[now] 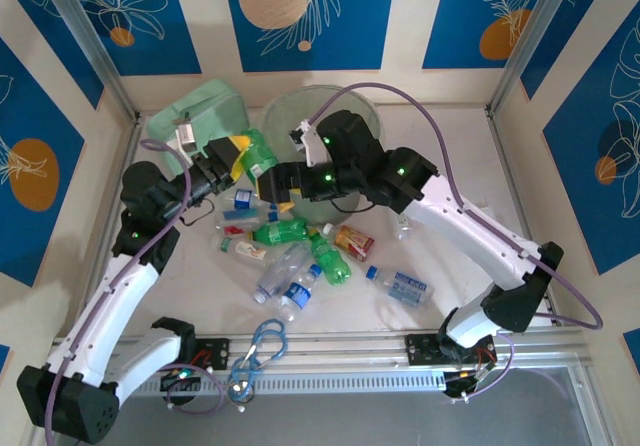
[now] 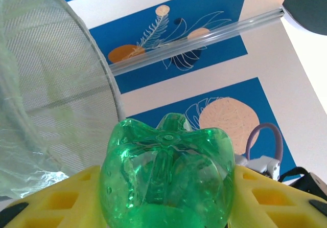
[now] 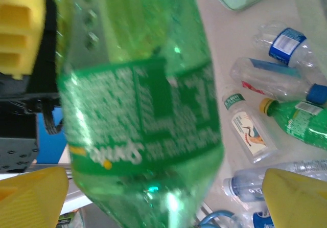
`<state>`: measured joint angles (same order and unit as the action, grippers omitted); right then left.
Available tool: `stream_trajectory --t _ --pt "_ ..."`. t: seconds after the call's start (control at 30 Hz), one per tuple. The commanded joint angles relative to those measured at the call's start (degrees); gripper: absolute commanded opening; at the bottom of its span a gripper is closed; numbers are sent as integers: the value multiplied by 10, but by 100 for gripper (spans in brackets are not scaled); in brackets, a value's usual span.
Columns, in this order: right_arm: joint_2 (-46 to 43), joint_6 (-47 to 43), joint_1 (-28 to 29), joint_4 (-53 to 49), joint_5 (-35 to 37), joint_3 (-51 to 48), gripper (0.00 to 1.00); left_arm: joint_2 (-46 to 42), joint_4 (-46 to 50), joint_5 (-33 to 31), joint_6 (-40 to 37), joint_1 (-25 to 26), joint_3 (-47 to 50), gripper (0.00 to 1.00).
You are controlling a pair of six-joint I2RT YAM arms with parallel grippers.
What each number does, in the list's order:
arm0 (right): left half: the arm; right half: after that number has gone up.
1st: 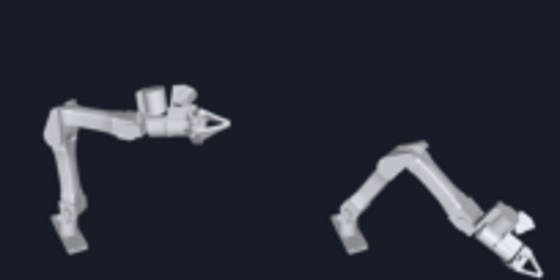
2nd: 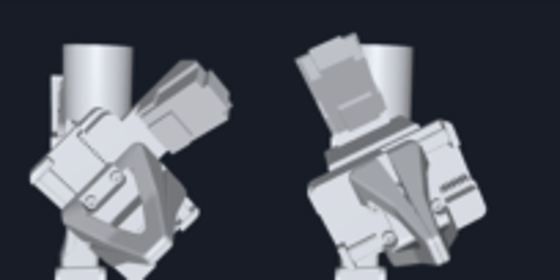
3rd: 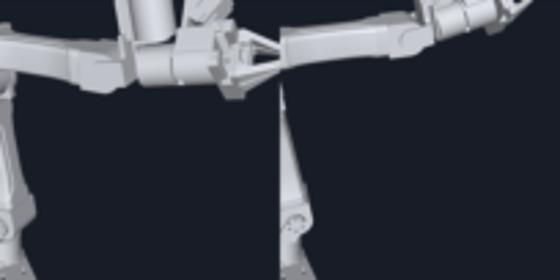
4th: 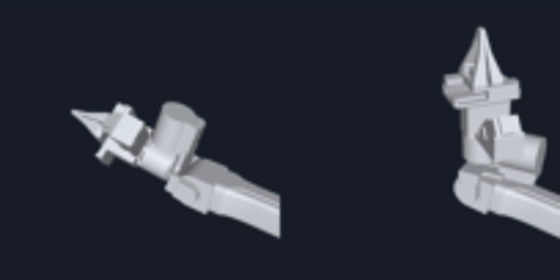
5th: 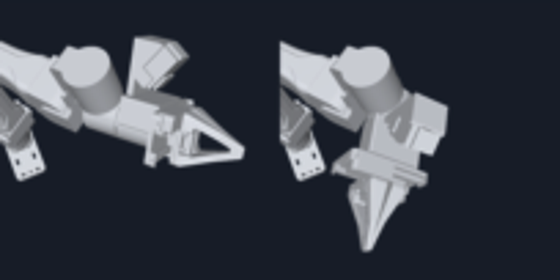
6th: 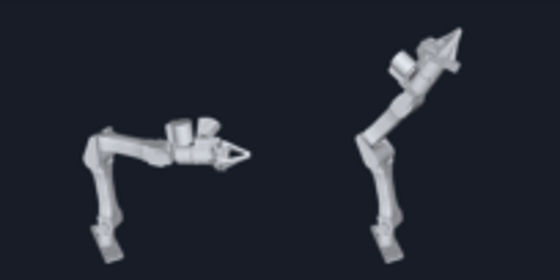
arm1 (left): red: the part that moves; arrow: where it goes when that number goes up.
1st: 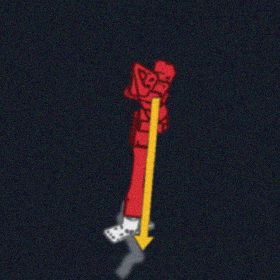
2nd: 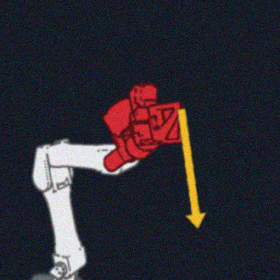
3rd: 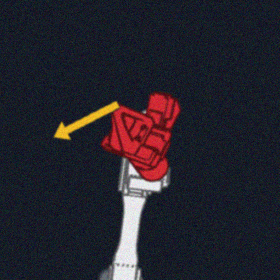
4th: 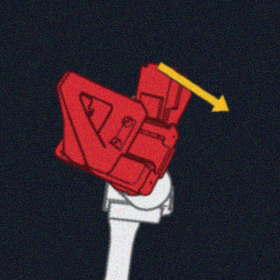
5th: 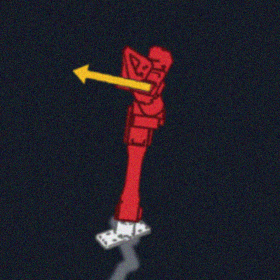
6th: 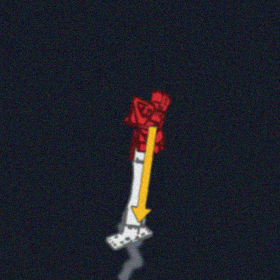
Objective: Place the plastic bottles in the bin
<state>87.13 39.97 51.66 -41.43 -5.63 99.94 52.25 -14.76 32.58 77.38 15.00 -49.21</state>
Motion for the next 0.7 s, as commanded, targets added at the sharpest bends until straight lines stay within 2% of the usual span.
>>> stream_trajectory --t 0.0,0.2,0.37,0.6,0.67 --pt "19 -12 0 7 -31 35 95 0 -43 30 6 -4 0 48" --pt "41 -15 4 5 -37 61 88 7 -52 46 9 -3 -4 48" --pt "44 -16 6 1 -33 64 74 9 -44 43 4 -4 -2 48" --pt "41 -15 9 0 -24 62 63 16 -47 39 5 -3 0 49" --pt "41 -15 9 -1 -22 63 61 18 -44 37 4 -3 -2 56"
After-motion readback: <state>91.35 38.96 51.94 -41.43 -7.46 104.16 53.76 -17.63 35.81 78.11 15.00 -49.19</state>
